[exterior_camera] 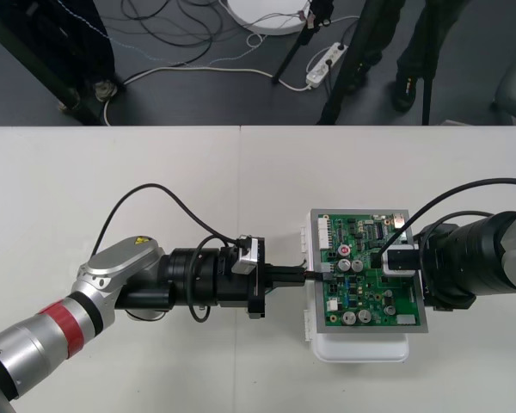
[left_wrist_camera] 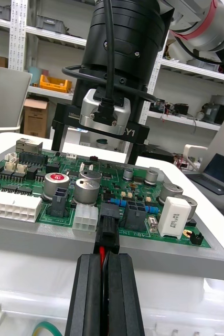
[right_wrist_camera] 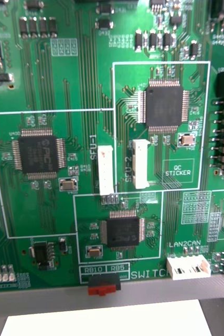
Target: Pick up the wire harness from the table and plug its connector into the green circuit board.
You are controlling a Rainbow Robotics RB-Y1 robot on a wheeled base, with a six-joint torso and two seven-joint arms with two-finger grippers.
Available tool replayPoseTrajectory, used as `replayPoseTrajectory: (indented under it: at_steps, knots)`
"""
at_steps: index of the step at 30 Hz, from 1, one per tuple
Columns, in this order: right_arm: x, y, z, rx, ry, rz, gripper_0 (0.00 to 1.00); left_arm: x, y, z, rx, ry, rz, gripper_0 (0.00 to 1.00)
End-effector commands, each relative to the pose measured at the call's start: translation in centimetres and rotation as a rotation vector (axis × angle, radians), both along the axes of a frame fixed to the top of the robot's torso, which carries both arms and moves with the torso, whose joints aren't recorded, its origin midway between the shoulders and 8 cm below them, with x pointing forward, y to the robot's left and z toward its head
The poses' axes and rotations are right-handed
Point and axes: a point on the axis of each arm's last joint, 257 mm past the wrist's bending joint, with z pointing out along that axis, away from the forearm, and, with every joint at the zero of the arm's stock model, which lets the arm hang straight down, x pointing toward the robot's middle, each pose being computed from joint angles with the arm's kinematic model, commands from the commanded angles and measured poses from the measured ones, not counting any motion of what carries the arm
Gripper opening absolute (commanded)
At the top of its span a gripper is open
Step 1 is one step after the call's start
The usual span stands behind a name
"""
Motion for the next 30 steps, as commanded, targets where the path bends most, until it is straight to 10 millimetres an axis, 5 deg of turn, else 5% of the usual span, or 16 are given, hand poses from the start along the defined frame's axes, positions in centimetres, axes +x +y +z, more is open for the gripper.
replayPoseTrajectory:
  at_steps: [1, 30]
  knots:
    - [0.7, 2.6, 1.5, 0.055, -0.038, 0.009, 1.00, -0.1, -1.3, 1.9, -0.013, -0.120, -0.021, 0.00]
    - [1.0, 2.5, 1.5, 0.045, -0.052, 0.008, 1.00, -1.5, 7.0, 1.1, 0.003, -0.071, 0.018, 0.00]
